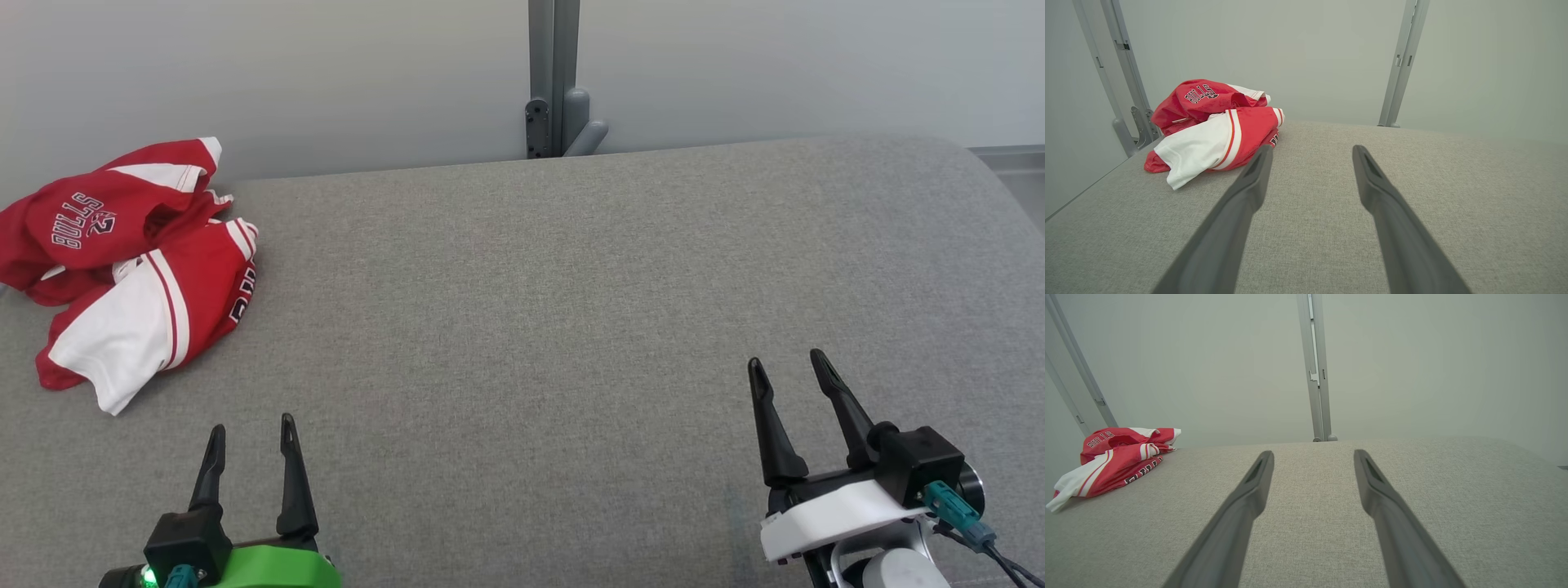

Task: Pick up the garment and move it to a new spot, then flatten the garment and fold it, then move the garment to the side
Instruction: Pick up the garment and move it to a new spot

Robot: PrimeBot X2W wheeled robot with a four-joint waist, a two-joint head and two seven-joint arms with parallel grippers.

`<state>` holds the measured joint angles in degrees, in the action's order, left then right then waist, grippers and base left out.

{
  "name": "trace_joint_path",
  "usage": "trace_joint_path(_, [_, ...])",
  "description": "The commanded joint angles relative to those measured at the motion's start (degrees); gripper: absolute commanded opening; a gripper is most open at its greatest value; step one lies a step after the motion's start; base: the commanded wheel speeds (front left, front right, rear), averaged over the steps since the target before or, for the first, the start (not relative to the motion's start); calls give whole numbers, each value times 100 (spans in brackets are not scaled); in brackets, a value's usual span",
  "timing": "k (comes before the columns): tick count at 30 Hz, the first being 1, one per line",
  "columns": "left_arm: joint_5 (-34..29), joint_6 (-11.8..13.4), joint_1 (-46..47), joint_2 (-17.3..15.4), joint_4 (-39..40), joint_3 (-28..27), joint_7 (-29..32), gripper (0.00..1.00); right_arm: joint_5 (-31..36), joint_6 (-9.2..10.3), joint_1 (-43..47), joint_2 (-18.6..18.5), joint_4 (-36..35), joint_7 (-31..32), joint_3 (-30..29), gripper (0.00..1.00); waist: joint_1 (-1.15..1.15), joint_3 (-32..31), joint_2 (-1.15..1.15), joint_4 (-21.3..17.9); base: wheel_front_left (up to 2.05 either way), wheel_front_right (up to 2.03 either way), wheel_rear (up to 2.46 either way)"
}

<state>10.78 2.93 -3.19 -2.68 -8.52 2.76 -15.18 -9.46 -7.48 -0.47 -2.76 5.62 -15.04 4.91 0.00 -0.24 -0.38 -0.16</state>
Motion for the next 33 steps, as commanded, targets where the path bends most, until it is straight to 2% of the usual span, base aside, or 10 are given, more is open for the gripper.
trace_joint_path(1, [-27,-10,-66,-38,-1,-6,-1,100,-1,-2,65,-22,-23,-18,-17,100,0,1,38,3,0,0,0])
trace_joint_path(7, [-45,10,-57,-38,16,25,-1,100,6,-2,79,-22,-60,-17,-53,100,0,4,38,76,0,0,0])
trace_joint_path(12, [-63,-5,-28,-36,21,15,-1,100,18,-2,129,-21,-103,-17,-65,100,0,-22,38,384,0,0,0])
trace_joint_path(25, [-226,-54,-145,-35,18,-64,-1,100,-99,-2,254,-18,-108,-16,15,100,0,-159,38,1975,0,0,0])
trace_joint_path(26, [-248,-64,-207,-35,34,-111,-1,100,-141,-2,270,-19,-93,-16,54,100,0,-193,38,2352,0,0,0])
trace_joint_path(27, [-248,-64,-207,-35,34,-111,-1,100,-141,-2,270,-19,-93,-16,54,100,0,-193,38,2352,0,0,0])
trace_joint_path(31, [-267,-130,-299,-32,0,-197,-1,100,-200,-2,279,-21,-75,-17,85,100,0,-211,38,2814,0,0,0])
trace_joint_path(33, [-212,-112,-343,-31,32,-242,-1,100,-203,-2,225,-19,-62,-16,162,100,0,-170,38,2863,0,0,0])
